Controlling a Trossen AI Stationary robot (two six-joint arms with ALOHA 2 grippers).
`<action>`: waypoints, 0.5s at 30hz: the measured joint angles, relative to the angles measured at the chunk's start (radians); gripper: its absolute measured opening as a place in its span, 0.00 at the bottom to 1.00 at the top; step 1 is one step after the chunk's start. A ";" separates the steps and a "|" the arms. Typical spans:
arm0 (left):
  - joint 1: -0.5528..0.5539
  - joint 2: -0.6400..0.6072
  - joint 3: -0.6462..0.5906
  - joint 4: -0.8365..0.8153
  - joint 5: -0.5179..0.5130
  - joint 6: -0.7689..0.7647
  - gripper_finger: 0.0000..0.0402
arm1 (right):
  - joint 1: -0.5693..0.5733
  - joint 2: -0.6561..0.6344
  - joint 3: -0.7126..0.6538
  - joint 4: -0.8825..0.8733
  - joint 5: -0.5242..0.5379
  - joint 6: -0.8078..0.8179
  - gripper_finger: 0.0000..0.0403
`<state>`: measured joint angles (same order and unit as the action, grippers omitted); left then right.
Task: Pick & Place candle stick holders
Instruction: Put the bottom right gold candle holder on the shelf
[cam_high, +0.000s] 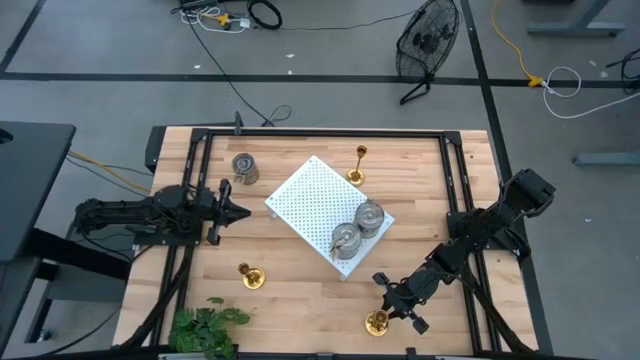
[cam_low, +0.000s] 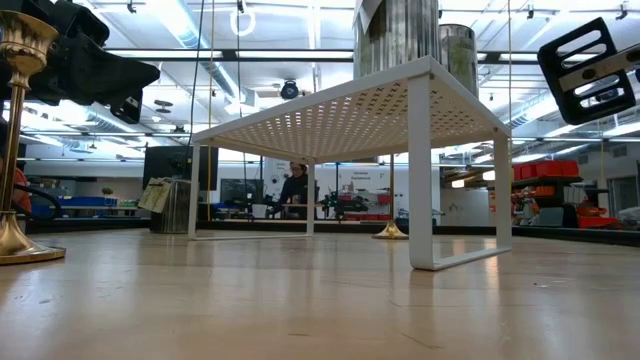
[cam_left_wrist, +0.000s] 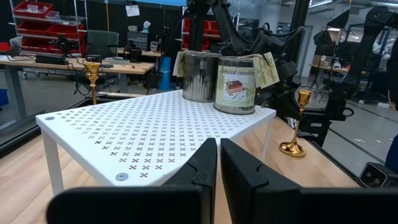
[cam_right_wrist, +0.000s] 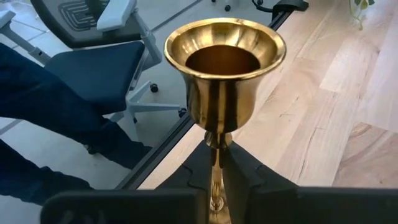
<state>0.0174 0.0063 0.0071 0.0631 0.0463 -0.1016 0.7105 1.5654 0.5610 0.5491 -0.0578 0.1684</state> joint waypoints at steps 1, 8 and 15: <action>0.000 0.000 0.000 0.000 0.000 0.000 0.06 | 0.000 0.000 0.000 0.000 0.000 0.000 0.07; 0.000 0.000 0.000 0.000 0.000 0.000 0.06 | 0.000 -0.002 0.014 -0.017 -0.016 0.006 0.07; 0.000 0.000 0.000 0.000 0.000 0.000 0.06 | 0.000 -0.015 0.097 -0.082 -0.019 0.006 0.07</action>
<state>0.0177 0.0063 0.0071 0.0631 0.0460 -0.1015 0.7109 1.5501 0.6582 0.4672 -0.0772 0.1749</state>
